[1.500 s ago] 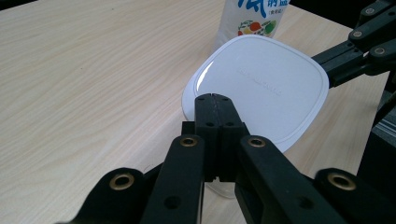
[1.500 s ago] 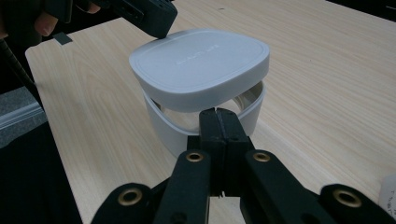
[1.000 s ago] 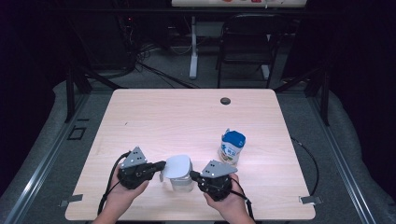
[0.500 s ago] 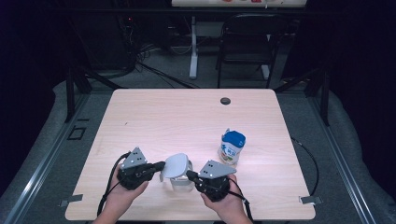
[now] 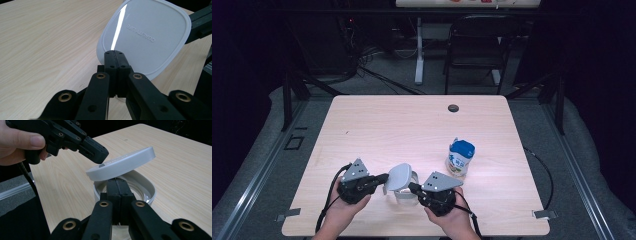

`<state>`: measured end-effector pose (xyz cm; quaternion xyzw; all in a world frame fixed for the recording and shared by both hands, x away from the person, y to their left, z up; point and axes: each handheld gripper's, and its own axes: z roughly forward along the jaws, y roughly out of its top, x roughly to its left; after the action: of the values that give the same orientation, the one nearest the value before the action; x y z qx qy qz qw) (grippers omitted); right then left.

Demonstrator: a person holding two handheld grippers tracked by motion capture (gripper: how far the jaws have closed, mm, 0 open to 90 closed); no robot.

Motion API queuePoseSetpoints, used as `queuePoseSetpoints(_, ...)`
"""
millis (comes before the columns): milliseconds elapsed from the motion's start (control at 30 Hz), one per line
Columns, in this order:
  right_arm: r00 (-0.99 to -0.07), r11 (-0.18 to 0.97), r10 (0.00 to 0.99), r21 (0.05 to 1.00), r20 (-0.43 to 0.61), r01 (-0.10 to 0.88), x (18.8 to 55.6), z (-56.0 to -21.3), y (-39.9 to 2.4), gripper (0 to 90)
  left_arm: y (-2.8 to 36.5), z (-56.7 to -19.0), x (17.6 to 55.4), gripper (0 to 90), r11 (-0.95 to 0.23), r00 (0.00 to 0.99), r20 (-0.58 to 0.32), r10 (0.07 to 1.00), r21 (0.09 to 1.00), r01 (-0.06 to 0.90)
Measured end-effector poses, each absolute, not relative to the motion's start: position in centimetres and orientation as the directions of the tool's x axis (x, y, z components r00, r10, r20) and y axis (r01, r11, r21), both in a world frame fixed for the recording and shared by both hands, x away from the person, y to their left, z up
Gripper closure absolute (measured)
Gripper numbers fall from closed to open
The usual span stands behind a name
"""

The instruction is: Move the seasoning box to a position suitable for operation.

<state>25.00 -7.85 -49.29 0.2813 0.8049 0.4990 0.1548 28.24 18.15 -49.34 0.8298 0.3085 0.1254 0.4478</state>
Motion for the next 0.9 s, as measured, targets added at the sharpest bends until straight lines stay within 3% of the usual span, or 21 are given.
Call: queuePoseSetpoints(900, -0.8, 0.341, 0.599, 0.896, 0.027, 0.286, 24.88, -49.09, -7.65, 90.0, 18.25, -50.01, 28.47, 90.0, -0.415, 0.768, -0.069, 0.637, 0.809, 0.417)
